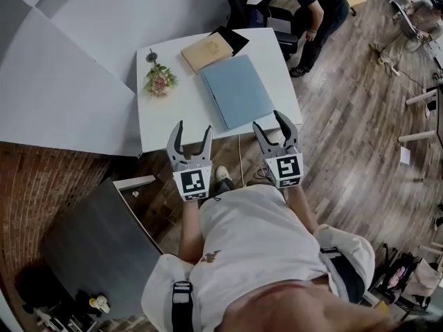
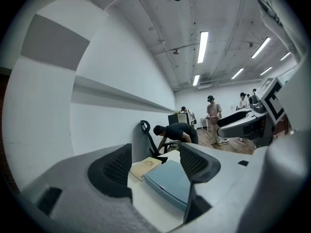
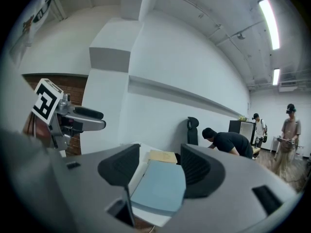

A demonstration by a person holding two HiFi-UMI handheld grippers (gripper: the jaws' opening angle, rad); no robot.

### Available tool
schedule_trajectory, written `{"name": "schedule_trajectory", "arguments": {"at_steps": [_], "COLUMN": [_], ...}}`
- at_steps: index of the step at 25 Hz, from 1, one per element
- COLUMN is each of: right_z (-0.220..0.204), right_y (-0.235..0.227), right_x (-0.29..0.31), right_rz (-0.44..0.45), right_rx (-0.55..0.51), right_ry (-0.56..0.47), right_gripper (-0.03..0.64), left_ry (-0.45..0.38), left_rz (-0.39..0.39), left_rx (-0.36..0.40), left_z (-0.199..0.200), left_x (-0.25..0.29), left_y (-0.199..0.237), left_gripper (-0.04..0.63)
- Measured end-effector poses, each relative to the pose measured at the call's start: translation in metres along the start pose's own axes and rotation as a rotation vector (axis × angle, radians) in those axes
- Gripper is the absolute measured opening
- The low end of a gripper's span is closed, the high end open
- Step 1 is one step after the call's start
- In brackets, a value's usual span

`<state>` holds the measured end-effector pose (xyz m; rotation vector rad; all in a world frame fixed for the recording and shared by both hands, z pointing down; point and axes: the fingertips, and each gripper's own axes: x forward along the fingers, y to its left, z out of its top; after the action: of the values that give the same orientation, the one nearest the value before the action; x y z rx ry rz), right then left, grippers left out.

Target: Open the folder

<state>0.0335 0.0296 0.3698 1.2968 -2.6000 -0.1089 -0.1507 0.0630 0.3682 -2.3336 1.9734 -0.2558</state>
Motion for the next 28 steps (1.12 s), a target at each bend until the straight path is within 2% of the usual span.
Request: {"name": "schedule_trajectory", "arguments": {"at_steps": [11, 19, 28], "right_z": [0.002, 0.000, 0.001], "right_y": [0.000, -0.005, -0.040], "right_x": [0.021, 0.038, 0.077], "right_rz": [-0.045, -0.030, 0.003], "right_rx": [-0.020, -0.020, -0.022], "right_ry": [0.038, 0.043, 0.035], "right_gripper": [0.261, 0.267, 0.267], "left_ry": [0.033, 0.045, 0.059], "left_rz": [-0.013, -0.009, 0.017], "left_rx": [-0.042, -0.056, -0.044], "left_z": [-0.017, -0.023, -0.020], "left_x": [0.017, 0.032, 0.079], "left_y": [0.024, 0.030, 0.032], "left_gripper": [0.333, 0.337, 0.337]}}
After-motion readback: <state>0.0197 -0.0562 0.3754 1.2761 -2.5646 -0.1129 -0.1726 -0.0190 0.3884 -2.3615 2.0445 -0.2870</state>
